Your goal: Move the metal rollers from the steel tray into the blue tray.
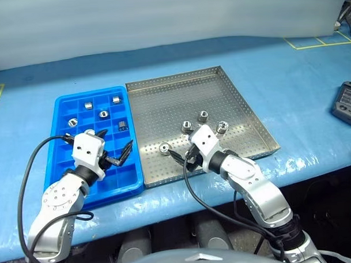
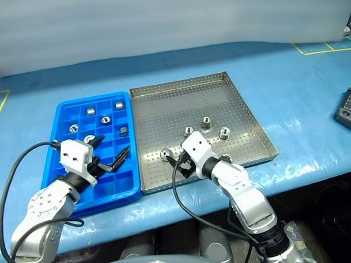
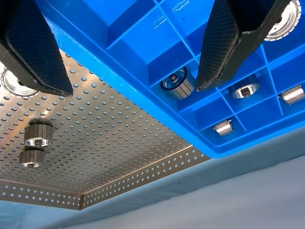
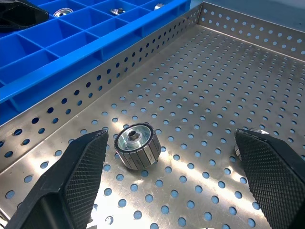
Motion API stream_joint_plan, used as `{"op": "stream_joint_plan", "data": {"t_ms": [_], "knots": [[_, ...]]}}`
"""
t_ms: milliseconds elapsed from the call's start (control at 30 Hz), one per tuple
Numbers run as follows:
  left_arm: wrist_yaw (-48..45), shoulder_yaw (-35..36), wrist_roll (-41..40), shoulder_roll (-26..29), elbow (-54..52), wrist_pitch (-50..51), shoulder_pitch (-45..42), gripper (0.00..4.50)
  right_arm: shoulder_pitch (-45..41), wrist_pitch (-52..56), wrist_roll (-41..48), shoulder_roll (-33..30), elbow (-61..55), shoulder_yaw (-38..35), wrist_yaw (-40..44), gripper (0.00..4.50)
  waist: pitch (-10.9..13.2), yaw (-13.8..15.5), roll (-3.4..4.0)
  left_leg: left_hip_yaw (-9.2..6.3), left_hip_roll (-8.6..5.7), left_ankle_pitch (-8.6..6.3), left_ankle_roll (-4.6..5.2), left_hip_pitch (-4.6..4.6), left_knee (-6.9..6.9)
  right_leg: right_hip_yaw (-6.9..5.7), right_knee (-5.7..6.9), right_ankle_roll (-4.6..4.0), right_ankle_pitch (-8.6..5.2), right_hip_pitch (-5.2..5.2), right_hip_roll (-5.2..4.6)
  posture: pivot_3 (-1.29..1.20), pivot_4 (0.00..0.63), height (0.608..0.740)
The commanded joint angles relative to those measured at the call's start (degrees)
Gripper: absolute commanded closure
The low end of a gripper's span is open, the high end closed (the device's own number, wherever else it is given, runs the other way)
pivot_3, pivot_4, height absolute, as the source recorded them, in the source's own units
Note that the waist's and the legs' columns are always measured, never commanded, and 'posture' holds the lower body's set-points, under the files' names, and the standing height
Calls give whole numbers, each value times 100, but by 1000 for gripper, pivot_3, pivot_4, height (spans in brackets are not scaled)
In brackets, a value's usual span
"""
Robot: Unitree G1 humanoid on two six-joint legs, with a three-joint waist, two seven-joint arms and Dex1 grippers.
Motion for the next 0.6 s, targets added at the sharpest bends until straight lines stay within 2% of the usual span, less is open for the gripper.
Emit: {"op": "stream_joint_plan", "data": {"t_ms": [33,600], "knots": [[10,64,2,-6,-155,-88,7,0,7,-70,54,5,-194,-64,8,23,0,0,0,0,0,0,0,0,0,0,0,0,0,0,0,-98,150,740],[5,22,6,9,-134,-20,-35,0,-28,-27,72,23,-216,-46,31,23,0,3,0,0,0,0,0,0,0,0,0,0,0,0,0,-96,150,740]]}}
